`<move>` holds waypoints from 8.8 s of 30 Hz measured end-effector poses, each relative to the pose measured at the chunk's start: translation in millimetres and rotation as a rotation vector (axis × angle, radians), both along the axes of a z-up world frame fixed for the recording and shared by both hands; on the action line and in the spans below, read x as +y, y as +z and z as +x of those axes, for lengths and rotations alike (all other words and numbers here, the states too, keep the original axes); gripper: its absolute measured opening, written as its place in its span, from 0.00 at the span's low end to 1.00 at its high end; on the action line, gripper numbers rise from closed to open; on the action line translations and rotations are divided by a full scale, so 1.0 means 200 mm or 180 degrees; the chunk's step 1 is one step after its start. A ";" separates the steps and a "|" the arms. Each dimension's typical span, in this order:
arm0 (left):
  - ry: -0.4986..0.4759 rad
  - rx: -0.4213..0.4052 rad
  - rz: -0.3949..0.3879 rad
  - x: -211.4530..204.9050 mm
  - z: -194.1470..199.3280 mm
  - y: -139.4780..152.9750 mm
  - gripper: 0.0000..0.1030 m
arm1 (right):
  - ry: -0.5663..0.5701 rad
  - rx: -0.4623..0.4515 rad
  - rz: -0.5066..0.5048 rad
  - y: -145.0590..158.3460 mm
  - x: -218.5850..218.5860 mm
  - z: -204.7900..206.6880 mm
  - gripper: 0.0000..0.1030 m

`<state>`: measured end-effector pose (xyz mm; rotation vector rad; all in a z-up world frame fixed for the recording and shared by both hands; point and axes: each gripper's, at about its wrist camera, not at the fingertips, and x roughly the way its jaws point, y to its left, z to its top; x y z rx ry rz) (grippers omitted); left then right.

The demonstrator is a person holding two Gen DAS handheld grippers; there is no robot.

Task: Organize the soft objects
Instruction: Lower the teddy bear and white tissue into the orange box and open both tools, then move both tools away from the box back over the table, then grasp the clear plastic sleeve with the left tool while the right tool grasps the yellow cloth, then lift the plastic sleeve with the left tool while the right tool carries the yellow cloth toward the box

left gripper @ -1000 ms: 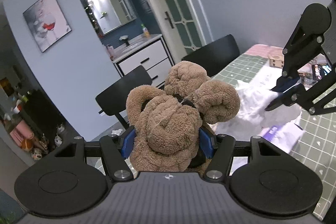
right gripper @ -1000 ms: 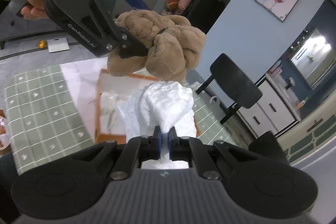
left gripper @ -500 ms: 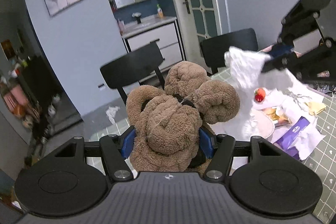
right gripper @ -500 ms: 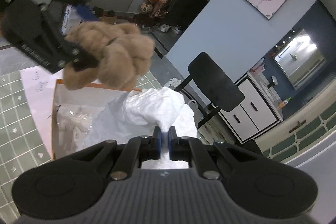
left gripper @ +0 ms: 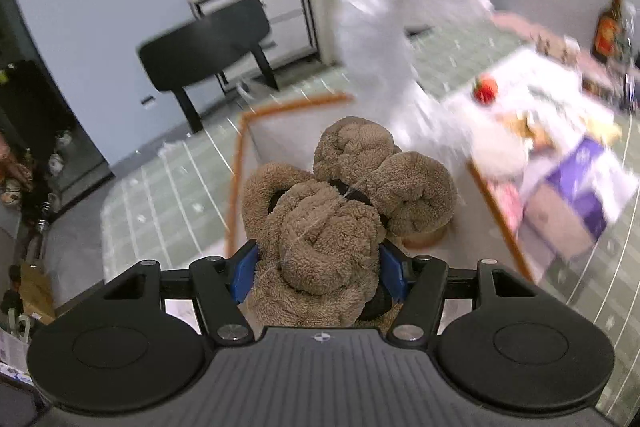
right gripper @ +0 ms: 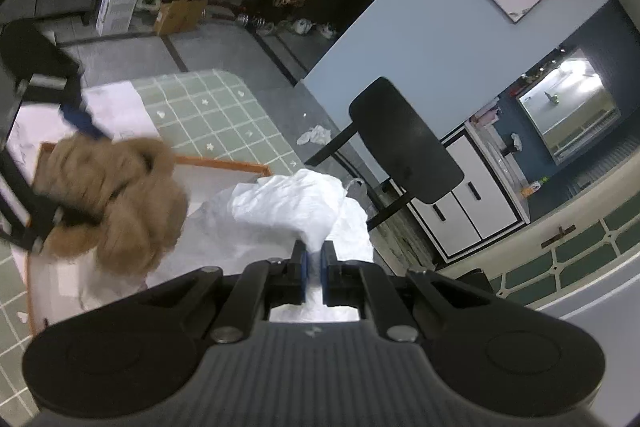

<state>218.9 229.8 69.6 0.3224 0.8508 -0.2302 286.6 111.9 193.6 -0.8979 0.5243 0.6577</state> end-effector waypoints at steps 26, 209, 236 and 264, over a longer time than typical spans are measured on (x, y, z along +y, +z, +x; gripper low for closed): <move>-0.0076 0.0444 0.0119 -0.02 0.10 -0.28 0.73 | 0.0375 0.0780 -0.0242 -0.76 0.52 0.36 0.04; -0.0767 0.0300 0.1457 -1.46 0.70 -0.42 0.15 | -0.2323 0.1241 0.1339 -1.20 -2.20 -0.02 0.76; -0.0562 0.0156 0.1713 -1.38 0.75 -0.54 0.08 | -0.2268 0.1326 0.1433 -1.23 -2.21 -0.03 0.50; -0.0475 -0.0215 0.0966 -1.19 0.43 -0.07 0.05 | -0.2125 0.1001 0.2589 -0.98 -2.28 -0.11 0.13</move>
